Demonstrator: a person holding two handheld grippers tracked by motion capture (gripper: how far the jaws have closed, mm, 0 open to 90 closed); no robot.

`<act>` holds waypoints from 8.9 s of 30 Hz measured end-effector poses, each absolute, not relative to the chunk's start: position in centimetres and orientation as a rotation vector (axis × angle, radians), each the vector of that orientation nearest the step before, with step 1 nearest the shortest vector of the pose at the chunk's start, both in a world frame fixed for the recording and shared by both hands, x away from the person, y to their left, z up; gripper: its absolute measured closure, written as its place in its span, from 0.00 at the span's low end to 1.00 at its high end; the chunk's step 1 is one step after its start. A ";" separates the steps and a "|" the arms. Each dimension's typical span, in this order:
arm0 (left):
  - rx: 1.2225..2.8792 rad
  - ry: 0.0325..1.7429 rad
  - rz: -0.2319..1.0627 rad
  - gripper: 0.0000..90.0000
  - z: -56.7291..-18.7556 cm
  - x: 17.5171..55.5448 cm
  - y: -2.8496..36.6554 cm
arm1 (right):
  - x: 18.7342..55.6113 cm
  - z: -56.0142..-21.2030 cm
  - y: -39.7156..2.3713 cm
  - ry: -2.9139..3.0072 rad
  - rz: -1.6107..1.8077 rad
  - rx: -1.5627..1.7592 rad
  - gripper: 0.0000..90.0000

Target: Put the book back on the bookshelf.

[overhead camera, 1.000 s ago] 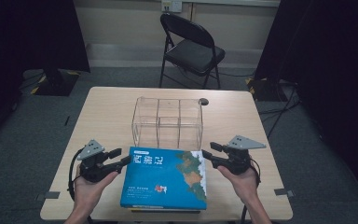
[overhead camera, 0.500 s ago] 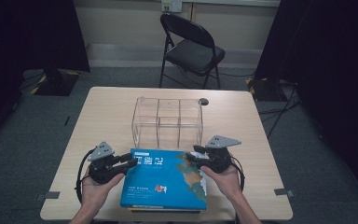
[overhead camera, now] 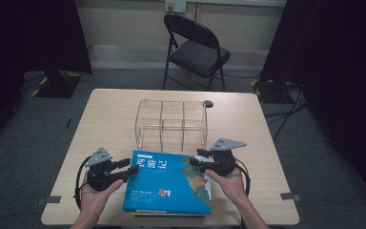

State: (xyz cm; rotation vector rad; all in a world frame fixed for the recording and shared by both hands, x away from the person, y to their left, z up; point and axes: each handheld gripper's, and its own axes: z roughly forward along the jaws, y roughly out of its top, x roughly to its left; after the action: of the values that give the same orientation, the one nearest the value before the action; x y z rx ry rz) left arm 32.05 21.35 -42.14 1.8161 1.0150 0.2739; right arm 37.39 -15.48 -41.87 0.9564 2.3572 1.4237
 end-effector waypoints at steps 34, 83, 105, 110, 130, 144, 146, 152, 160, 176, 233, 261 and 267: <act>1.905 0.893 0.281 0.75 -41.8 37.6 16.2 | 32.2 -41.4 -18.6 2.396 1.379 0.928 0.73; 1.880 0.859 0.146 0.57 -43.2 28.1 23.5 | 34.6 -40.8 -17.0 2.511 1.367 0.929 0.79; 1.830 0.955 0.185 0.55 -43.0 33.2 20.5 | 29.8 -40.1 -19.3 2.504 1.300 0.965 0.69; 1.811 0.948 0.163 0.52 -42.8 32.0 20.1 | 32.2 -40.0 -18.4 2.479 1.317 0.950 0.65; 1.901 0.889 0.134 0.44 -42.6 34.1 17.1 | 30.6 -40.7 -17.8 2.422 1.332 1.039 0.69; 1.911 0.885 0.053 0.41 -42.7 33.9 17.1 | 32.4 -41.8 -16.5 2.381 1.397 1.125 0.33; 1.915 0.887 0.069 0.38 -42.7 33.3 16.8 | 32.5 -42.0 -16.5 2.379 1.409 1.153 0.32; 1.893 0.907 0.072 0.36 -42.9 32.8 16.7 | 32.6 -42.4 -16.7 2.372 1.442 1.209 0.30; 1.873 0.904 0.071 0.33 -43.3 32.9 16.7 | 32.8 -42.3 -16.6 2.404 1.439 1.231 0.31; 1.842 0.908 0.057 0.32 -43.7 32.9 16.8 | 30.8 -40.5 -16.4 2.343 1.422 1.253 0.59; 1.783 0.944 -0.045 0.22 -43.7 34.1 17.2 | 35.4 -39.8 -13.3 2.490 1.706 1.004 0.86; 1.681 0.870 -0.232 0.45 -41.7 35.1 17.1 | 34.5 -37.3 -13.4 2.537 1.622 0.924 0.88; 1.653 0.815 -0.206 0.51 -39.9 35.4 16.8 | 34.8 -36.3 -14.3 2.485 1.694 0.943 0.88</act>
State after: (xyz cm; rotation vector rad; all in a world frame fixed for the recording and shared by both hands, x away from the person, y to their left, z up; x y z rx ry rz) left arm 35.40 16.83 -39.92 1.6534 0.8150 -0.2062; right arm 34.85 -14.27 -36.30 0.9429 2.4848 1.6937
